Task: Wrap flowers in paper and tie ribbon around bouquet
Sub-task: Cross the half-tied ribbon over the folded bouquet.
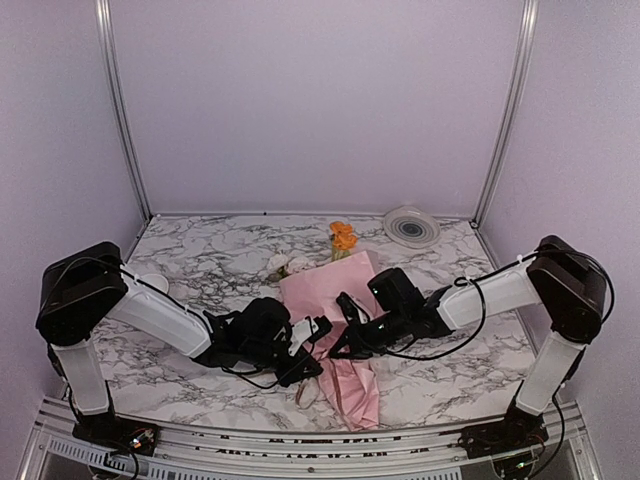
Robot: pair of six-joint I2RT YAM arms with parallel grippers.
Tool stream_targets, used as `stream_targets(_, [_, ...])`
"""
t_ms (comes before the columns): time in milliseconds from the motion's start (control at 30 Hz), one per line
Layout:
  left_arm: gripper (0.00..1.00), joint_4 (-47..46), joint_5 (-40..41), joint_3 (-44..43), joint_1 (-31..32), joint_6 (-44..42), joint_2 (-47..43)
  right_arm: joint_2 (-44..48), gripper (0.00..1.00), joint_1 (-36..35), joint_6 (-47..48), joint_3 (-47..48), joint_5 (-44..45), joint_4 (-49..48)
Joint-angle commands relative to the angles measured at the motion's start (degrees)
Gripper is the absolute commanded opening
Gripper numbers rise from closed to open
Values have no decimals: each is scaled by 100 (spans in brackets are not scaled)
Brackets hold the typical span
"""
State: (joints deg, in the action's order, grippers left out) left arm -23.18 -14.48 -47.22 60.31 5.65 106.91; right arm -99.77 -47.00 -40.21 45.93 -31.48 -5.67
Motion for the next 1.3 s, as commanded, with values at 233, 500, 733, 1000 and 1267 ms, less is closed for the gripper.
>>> stream_targets(233, [16, -204, 40, 196, 3, -11, -163, 429, 6, 18, 170, -18, -131, 47])
stream_targets(500, [16, -337, 66, 240, 1, 15, -170, 713, 14, 51, 468, -50, -666, 707])
stream_targets(733, [16, -361, 32, 226, 15, 15, -158, 667, 12, 65, 716, 197, -797, 1053])
stream_targets(1000, [16, -363, 78, 298, 7, -10, -149, 862, 20, 69, 1001, 66, -700, 1557])
stream_targets(1267, [16, -376, 95, 296, 7, -44, -130, 1169, 19, 148, 1186, 92, -905, 1466])
